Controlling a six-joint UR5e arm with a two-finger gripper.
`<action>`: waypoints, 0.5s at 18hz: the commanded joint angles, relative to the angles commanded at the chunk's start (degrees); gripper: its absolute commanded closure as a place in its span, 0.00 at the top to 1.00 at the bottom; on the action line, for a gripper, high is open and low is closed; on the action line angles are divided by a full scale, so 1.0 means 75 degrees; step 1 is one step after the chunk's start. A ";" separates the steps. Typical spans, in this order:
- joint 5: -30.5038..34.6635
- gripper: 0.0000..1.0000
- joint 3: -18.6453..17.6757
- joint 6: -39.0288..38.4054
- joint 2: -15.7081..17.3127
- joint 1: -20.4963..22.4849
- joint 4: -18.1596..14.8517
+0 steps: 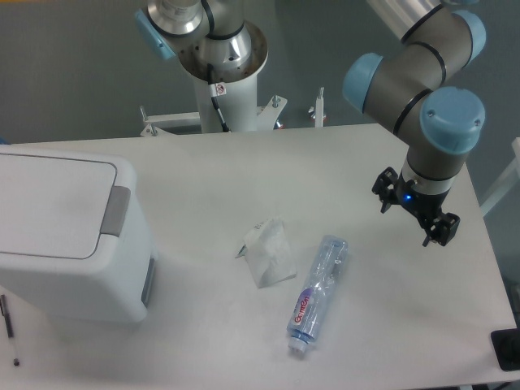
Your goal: Open the trash can
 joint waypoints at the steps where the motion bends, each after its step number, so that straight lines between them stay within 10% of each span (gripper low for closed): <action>1: -0.0035 1.00 -0.0012 -0.0199 0.0000 0.0000 0.0000; 9: -0.0913 1.00 -0.0222 -0.1510 0.0176 0.0023 -0.0036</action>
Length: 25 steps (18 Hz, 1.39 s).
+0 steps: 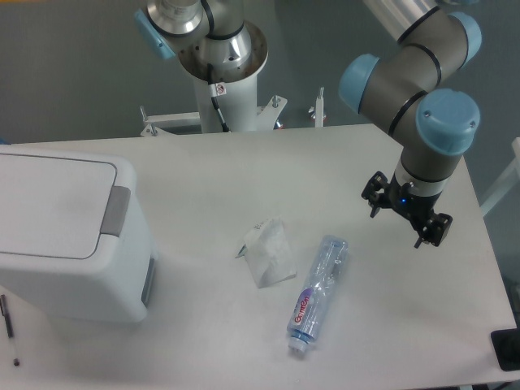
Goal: Open the trash can
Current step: 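Move the gripper across the table to the trash bin lid edge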
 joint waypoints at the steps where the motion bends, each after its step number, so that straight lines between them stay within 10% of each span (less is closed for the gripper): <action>1: -0.0141 1.00 -0.0001 -0.0410 0.0000 0.0000 0.0024; 7: -0.0224 1.00 0.0058 -0.0987 0.0000 -0.0058 -0.0116; 25: -0.1465 1.00 0.1991 -0.4784 -0.0141 -0.1757 -0.3363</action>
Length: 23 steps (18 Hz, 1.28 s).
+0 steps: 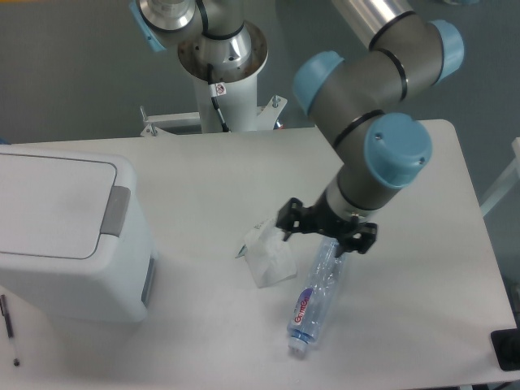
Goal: Open the trash can
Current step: 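Move the gripper across the table to the trash bin lid edge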
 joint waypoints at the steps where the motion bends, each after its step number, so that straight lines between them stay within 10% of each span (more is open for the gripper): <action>1: -0.0106 1.00 0.0012 -0.0071 0.0023 -0.0082 -0.0012; 23: -0.1865 1.00 0.0165 -0.1689 0.0891 -0.1255 -0.0422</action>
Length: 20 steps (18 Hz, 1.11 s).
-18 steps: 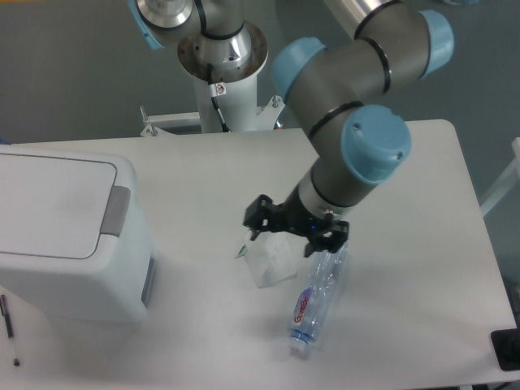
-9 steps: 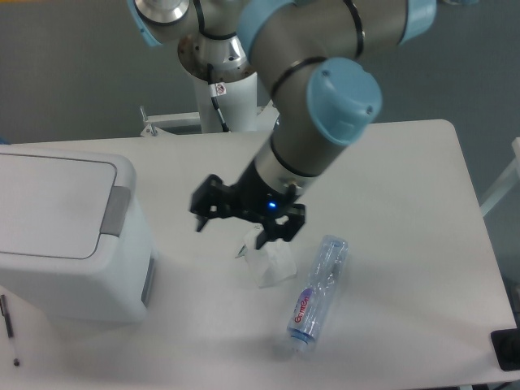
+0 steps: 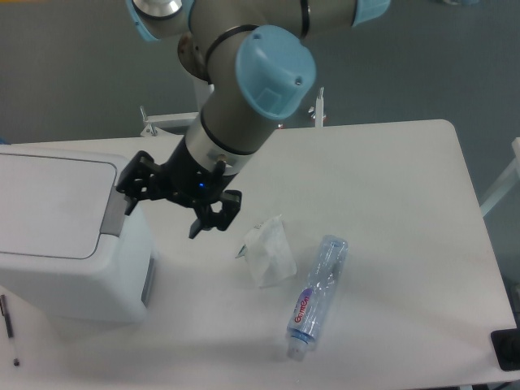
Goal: Open the trash can
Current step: 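Move the gripper across the table to the trash bin lid edge, then hook the gripper under the bin lid's front edge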
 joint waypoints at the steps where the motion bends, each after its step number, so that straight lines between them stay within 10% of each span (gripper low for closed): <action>1: 0.0012 1.00 -0.0024 0.0000 0.0000 0.0000 0.0012; 20: 0.0211 1.00 -0.0200 -0.0352 -0.0152 -0.0117 0.0094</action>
